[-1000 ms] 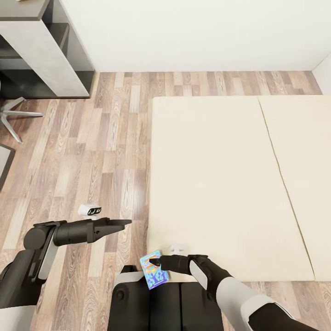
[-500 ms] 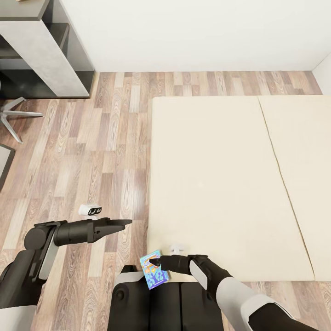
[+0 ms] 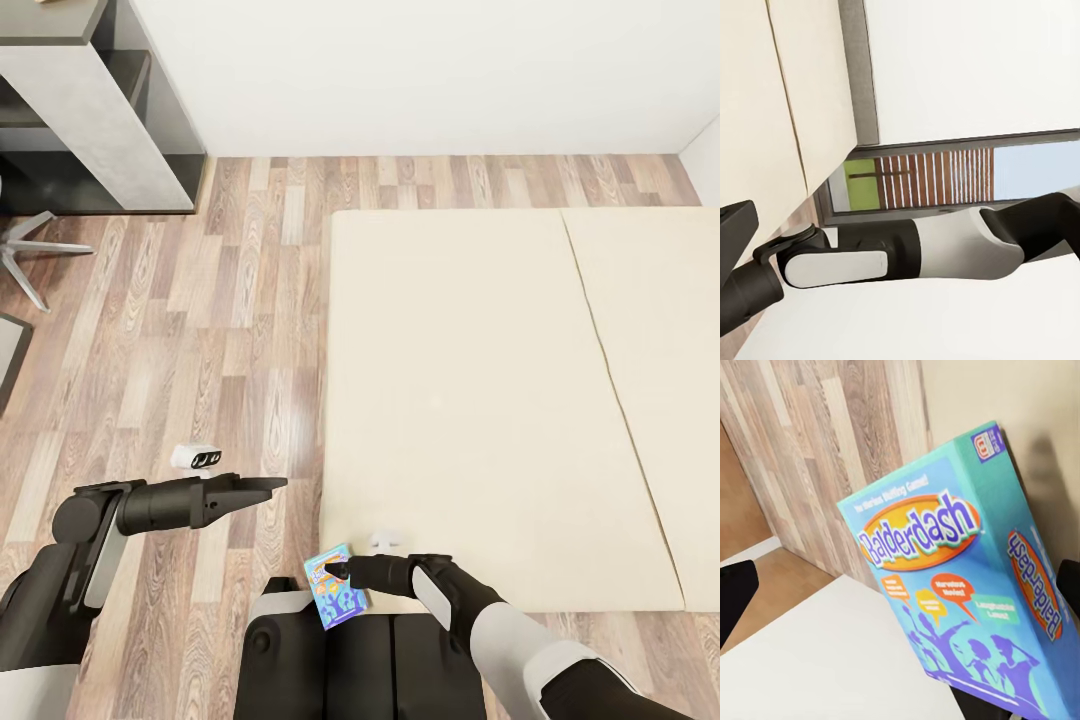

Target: Put all the toys in the child's room - the three board games (two on the bed and one on the table), the two jigsaw puzzles on the table, and the tennis ball on the table - inside the toy box on the table in the child's room.

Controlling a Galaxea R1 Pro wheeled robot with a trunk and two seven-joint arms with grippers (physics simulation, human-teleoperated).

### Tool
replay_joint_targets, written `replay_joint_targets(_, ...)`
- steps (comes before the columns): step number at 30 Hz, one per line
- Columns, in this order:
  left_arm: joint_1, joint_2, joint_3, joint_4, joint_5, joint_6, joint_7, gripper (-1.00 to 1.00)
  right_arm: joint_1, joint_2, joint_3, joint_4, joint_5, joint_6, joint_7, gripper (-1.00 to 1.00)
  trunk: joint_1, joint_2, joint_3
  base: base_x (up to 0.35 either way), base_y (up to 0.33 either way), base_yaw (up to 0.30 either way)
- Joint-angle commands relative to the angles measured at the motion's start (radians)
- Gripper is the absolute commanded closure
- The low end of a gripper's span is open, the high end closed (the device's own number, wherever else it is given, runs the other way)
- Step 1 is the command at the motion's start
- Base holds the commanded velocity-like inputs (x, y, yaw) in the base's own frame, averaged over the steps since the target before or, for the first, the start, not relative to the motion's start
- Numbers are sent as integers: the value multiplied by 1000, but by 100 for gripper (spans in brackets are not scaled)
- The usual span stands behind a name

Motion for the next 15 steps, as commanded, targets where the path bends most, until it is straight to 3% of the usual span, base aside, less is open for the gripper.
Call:
replay_joint_targets(1,0,0,0,0,0,11,-4,-100,0,0,2,0,-5,6,1,-100,1,-1,-1,0,0,0)
replay_joint_targets(15,0,0,-1,0,-1,11,-4,-100,0,0,4,0,-5,9,4,-100,1,-1,-1,0,0,0)
